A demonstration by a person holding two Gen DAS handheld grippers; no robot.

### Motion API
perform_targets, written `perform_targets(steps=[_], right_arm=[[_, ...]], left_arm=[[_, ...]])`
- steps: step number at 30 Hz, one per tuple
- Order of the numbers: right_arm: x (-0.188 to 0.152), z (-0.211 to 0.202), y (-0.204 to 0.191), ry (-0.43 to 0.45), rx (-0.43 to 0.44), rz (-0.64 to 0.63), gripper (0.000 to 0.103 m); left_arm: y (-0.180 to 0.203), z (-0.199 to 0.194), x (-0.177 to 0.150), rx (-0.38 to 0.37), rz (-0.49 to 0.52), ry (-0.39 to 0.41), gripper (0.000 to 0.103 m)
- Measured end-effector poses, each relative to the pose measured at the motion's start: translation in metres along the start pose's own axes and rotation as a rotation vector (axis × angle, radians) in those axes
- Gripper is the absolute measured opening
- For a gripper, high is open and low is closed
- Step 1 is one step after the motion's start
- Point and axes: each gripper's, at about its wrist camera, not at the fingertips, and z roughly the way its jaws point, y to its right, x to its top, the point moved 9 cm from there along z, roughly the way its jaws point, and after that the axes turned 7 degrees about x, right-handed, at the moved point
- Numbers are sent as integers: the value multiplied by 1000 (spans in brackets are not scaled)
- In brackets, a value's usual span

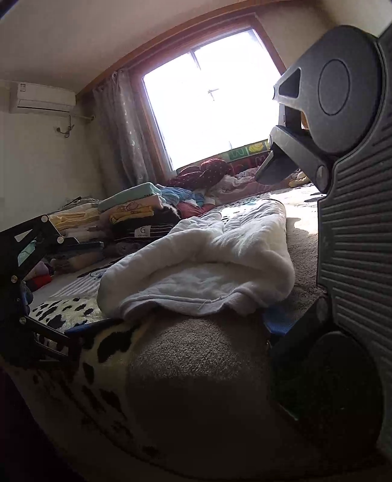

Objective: Fold clothes

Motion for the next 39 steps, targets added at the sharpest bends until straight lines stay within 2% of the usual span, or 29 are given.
perform_targets(steps=[1, 2, 3, 4, 5, 6, 13, 17, 20, 22, 24, 29, 32, 35, 39], right_arm=[[1, 1, 2, 1, 24, 6, 87], [2, 3, 3, -3, 57, 16, 86], [2, 4, 5, -7, 91, 26, 75], [3, 5, 8, -20, 127, 37, 65], [4, 7, 11, -36, 156, 40, 36], [5, 9, 16, -44, 185, 48, 25], [20, 18, 88, 7, 432, 309, 25], [11, 38, 139, 38, 491, 474, 25], [-5, 57, 171, 56, 520, 608, 25], [-22, 76, 188, 59, 542, 724, 24], [-41, 98, 204, 60, 557, 856, 23], [-90, 159, 229, 55, 570, 1188, 21], [-112, 199, 224, 15, 571, 1346, 21], [-125, 230, 211, -22, 575, 1449, 21], [-144, 261, 199, -18, 559, 1611, 21]], left_arm=[[-5, 3, 0, -27, -17, -8, 65], [-9, 6, 0, -47, -2, -13, 36], [-13, 8, 1, -68, 12, -17, 28], [-19, 10, 3, -93, 2, -12, 28], [-26, 11, 5, -118, -9, -6, 26], [-35, 13, 7, -145, -40, -7, 26], [-118, 35, 17, -352, -346, -15, 24], [-166, 67, 5, -441, -586, -18, 24], [-186, 102, -9, -503, -813, -20, 24], [-183, 131, -30, -534, -980, -46, 22], [-179, 146, -48, -539, -1125, -66, 20], [-165, 182, -96, -543, -1456, -186, 17], [-152, 203, -110, -543, -1571, -237, 17], [-141, 219, -128, -539, -1692, -255, 17], [-122, 237, -148, -526, -1878, -297, 17]])
